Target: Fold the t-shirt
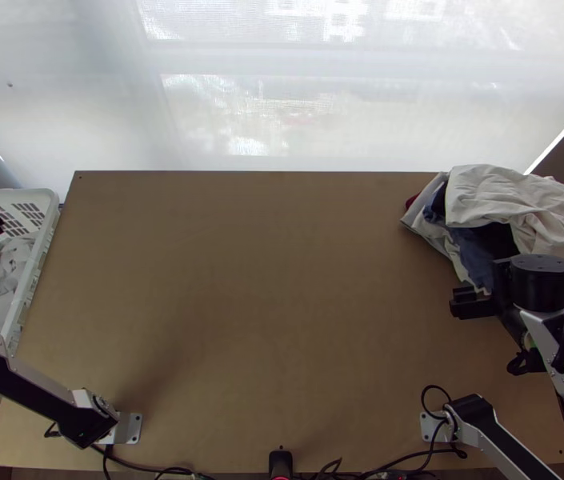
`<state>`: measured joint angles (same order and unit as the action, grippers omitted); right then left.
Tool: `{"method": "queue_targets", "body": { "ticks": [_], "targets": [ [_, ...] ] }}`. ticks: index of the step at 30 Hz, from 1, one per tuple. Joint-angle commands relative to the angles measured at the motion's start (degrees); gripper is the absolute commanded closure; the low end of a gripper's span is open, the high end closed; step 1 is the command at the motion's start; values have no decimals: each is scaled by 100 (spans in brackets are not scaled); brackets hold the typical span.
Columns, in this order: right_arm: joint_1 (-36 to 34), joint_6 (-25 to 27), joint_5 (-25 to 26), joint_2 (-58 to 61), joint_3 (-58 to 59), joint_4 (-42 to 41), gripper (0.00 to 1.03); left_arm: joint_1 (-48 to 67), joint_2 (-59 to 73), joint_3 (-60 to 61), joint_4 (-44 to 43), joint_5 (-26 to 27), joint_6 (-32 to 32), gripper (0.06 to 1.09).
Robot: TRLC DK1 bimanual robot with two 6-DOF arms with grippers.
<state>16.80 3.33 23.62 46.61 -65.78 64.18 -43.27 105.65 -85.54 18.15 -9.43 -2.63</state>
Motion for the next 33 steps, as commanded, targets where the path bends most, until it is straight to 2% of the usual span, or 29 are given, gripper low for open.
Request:
{"method": "queue_targets", "body": {
  "ticks": [1,4,10,16,26,33],
  "targets": [
    [-36,168,3,111,-111,455,5,-191,1916,-1141,83,55,272,11],
    [-71,308,3,85,-84,692,5,-217,2540,-1589,136,55,518,11],
    [-317,343,3,6,-23,1044,5,-226,3885,-3153,997,55,931,11],
    [-590,343,-6,-38,-32,1483,5,-156,4913,-4393,1331,55,1072,11],
    [-1100,352,-24,-99,-119,1632,5,46,5555,-4498,1182,38,1142,11],
    [-1267,361,-24,-126,-172,1650,5,73,5713,-4498,1024,3,1415,23]
  ]
}}
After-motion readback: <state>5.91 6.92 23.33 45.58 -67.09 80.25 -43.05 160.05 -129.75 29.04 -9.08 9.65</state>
